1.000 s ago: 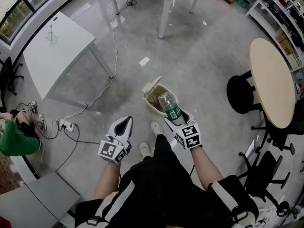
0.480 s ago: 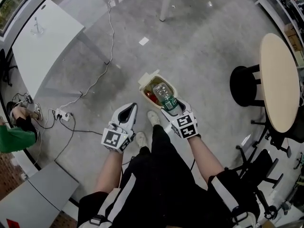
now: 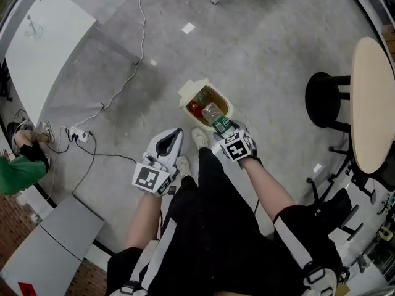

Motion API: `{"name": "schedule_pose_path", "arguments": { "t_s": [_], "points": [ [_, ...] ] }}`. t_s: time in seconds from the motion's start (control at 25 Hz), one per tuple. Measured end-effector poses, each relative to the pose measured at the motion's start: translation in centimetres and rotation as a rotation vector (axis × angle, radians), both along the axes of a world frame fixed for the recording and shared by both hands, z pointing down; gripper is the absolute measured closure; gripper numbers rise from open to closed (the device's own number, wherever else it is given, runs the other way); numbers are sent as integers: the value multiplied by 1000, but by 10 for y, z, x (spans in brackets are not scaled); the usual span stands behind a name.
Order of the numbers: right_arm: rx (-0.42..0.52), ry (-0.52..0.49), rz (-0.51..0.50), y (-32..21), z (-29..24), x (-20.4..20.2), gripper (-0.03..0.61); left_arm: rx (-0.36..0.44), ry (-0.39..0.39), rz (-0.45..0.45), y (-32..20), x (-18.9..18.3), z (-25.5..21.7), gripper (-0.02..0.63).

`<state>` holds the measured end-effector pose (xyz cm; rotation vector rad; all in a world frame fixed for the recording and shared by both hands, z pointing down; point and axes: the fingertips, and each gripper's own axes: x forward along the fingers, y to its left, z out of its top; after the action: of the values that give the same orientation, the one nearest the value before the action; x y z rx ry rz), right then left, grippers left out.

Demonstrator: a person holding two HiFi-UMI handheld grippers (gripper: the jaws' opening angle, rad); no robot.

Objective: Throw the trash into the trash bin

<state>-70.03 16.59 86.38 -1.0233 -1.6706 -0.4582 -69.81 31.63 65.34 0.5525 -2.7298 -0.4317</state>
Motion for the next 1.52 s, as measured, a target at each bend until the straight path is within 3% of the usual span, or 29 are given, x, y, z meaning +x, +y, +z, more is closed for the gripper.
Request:
{"name": "schedule_pose_path", "arguments": {
  "t_s": [0.2, 0.4, 0.72, 0.8, 1.04, 1.24, 1.52],
  "points": [
    [138, 57, -87, -4, 46, -14, 250, 28, -3, -64, 14, -11, -5, 614],
    [175, 79, -140, 8, 62, -21, 249, 55, 16, -101, 17, -15, -2, 614],
    [224, 70, -204, 23, 83, -33, 245, 17, 29, -173, 47, -6, -1, 614],
    [198, 45, -190, 30, 81, -39, 187, 8, 34, -204, 56, -2, 0, 614],
    [135, -18, -118, 28, 59, -53, 195, 8, 45, -208, 60, 8, 4, 614],
    [66, -114, -41, 21, 27, -70, 293, 14, 4, -191, 56, 3, -10, 614],
    [-80, -261, 130, 26, -47, -94, 372, -6, -79, -172, 62, 6, -48, 614]
  ]
}}
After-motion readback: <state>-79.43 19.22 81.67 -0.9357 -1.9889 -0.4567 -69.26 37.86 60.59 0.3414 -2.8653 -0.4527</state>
